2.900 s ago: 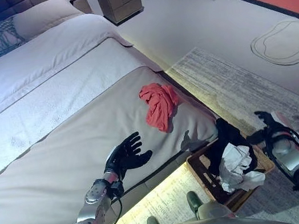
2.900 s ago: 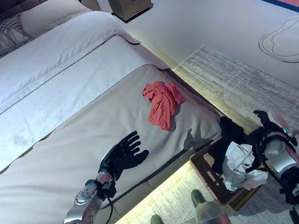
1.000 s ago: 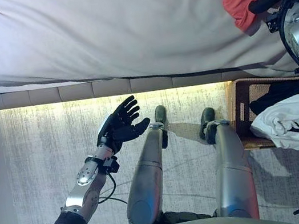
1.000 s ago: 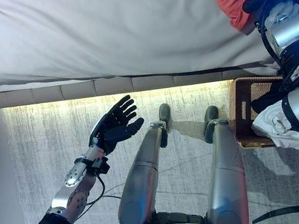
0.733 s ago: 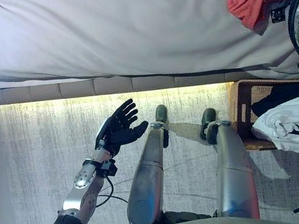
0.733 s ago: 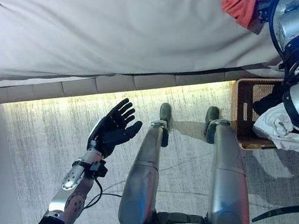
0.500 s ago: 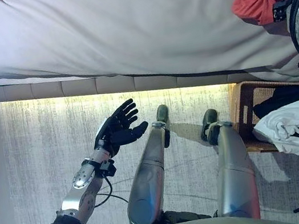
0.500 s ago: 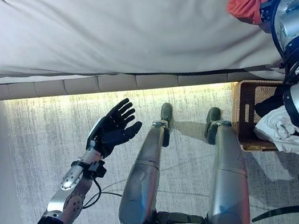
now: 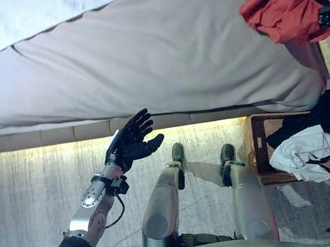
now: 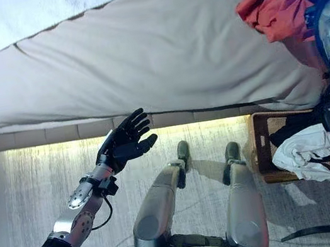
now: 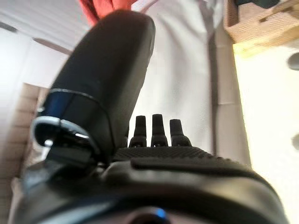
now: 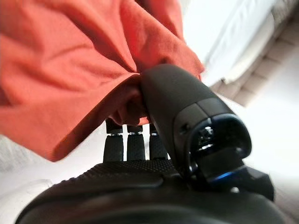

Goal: Pick up the clothes from the bed and place them into the basket

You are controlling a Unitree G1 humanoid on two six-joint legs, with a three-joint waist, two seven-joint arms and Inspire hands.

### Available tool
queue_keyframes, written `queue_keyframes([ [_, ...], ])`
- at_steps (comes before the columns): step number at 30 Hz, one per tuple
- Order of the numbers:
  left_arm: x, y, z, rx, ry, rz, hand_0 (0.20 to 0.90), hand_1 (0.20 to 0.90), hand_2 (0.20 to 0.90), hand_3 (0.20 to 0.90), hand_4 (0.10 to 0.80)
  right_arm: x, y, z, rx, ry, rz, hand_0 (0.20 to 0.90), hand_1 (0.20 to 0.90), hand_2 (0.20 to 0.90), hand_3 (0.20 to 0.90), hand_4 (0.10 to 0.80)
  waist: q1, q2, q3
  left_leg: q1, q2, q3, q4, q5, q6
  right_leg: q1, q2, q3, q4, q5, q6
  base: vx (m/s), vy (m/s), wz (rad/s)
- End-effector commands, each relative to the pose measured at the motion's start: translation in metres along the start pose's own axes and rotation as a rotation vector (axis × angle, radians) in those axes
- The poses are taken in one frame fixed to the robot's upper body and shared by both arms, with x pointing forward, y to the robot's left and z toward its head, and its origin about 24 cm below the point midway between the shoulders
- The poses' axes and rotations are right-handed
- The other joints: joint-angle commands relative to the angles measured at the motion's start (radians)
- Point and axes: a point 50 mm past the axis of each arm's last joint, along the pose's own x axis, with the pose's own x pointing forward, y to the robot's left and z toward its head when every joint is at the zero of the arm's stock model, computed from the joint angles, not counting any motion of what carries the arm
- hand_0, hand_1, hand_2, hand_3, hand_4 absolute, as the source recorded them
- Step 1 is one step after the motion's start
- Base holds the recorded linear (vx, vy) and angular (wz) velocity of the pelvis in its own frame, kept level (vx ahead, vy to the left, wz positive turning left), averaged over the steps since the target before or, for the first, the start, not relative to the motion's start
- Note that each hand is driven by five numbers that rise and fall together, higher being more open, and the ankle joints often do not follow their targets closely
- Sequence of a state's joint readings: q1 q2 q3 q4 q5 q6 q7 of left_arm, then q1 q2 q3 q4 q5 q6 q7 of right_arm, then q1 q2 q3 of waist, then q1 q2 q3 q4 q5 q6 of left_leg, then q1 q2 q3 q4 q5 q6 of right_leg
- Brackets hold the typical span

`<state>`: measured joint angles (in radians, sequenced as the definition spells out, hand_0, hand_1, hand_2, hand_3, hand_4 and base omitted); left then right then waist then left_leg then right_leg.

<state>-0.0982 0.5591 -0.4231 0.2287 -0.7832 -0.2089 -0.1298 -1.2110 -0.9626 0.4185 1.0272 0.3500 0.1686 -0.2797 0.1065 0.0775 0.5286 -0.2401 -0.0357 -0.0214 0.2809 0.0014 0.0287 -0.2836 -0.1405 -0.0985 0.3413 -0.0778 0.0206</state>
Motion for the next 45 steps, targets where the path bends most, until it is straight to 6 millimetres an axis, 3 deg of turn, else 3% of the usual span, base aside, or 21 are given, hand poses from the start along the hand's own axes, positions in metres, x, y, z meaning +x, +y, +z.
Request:
queue_keyframes([
  [1,-0.007,0.006,0.0,0.01,-0.048,0.066,0.9,0.9,0.9,0.9,0.8,-0.002,-0.044,0.013,-0.1,-0.19,-0.055,0.3,0.3,0.3,0.2,0.1,-0.026,-0.093,-0.226,0.079,0.045,0.022,-0.039,-0.128,-0.02,0.156,0.032,-0.043,-0.078,-0.058,-0.022,0.148,0.111,-0.32],
  [10,-0.006,0.017,-0.017,0.082,0.061,0.122,0.9,0.9,0.9,0.9,0.8,-0.019,-0.06,-0.051,-0.133,-0.106,0.002,0.3,0.3,0.3,0.2,0.1,-0.127,-0.127,-0.39,0.279,0.08,0.071,-0.294,-0.065,-0.036,0.281,0.05,0.064,-0.264,0.046,0.051,0.047,0.084,-0.25],
  [17,0.006,0.018,-0.019,0.101,0.055,0.134,0.9,0.9,0.9,0.9,0.8,-0.038,-0.037,-0.089,-0.093,-0.037,0.107,0.3,0.3,0.3,0.2,0.1,-0.199,-0.131,-0.428,0.346,0.091,0.13,-0.358,-0.072,-0.037,0.299,0.059,0.125,-0.327,0.086,0.077,-0.052,0.041,-0.27],
  [29,0.02,0.011,-0.023,0.102,0.063,0.124,0.9,0.9,0.9,0.9,0.8,-0.085,0.035,-0.158,-0.171,0.16,0.376,0.3,0.3,0.3,0.2,0.1,-0.279,-0.126,-0.433,0.382,0.114,0.229,-0.328,-0.109,-0.033,0.286,0.08,0.193,-0.336,0.099,0.083,-0.006,-0.013,-0.25],
  [38,0.023,0.003,-0.029,0.094,0.077,0.105,0.9,0.9,0.9,0.9,0.8,-0.117,0.064,-0.204,-0.211,0.307,0.484,0.3,0.3,0.3,0.2,0.1,-0.289,-0.104,-0.423,0.397,0.121,0.262,-0.316,-0.12,-0.036,0.281,0.08,0.196,-0.338,0.105,0.087,0.011,-0.022,-0.15],
  [45,0.024,0.002,-0.031,0.097,0.084,0.093,0.9,0.9,0.9,0.9,0.8,-0.13,0.075,-0.222,-0.229,0.374,0.515,0.3,0.3,0.3,0.2,0.1,-0.276,-0.098,-0.415,0.392,0.122,0.249,-0.317,-0.115,-0.039,0.279,0.077,0.186,-0.34,0.106,0.087,-0.001,-0.006,0.0],
])
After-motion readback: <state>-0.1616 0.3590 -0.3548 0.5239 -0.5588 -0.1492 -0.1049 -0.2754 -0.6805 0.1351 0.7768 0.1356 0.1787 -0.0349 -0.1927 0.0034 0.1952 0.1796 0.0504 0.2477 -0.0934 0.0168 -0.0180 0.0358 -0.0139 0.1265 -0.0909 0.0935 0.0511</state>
